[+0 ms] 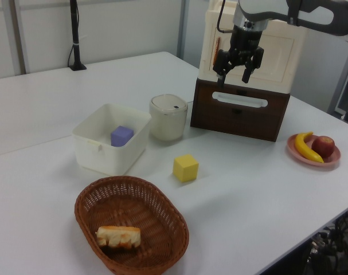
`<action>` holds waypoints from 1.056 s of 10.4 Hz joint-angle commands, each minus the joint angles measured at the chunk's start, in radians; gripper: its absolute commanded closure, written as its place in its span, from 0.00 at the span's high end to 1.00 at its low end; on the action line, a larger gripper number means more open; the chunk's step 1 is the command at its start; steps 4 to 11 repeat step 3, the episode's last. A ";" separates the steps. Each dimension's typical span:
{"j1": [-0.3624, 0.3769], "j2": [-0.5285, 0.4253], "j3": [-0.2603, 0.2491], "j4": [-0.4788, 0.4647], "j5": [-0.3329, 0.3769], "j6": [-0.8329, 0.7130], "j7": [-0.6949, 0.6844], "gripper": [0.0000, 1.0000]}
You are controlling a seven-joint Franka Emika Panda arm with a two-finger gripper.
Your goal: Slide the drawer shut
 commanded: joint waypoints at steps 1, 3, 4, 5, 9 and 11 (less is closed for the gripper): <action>0.037 -0.018 -0.047 -0.004 0.030 -0.028 0.017 1.00; 0.034 -0.018 -0.048 -0.002 0.033 -0.029 0.018 1.00; 0.034 -0.018 -0.048 -0.002 0.033 -0.029 0.018 1.00; 0.034 -0.018 -0.048 -0.002 0.033 -0.029 0.018 1.00; 0.034 -0.018 -0.048 -0.002 0.033 -0.029 0.018 1.00; 0.034 -0.018 -0.048 -0.002 0.033 -0.029 0.018 1.00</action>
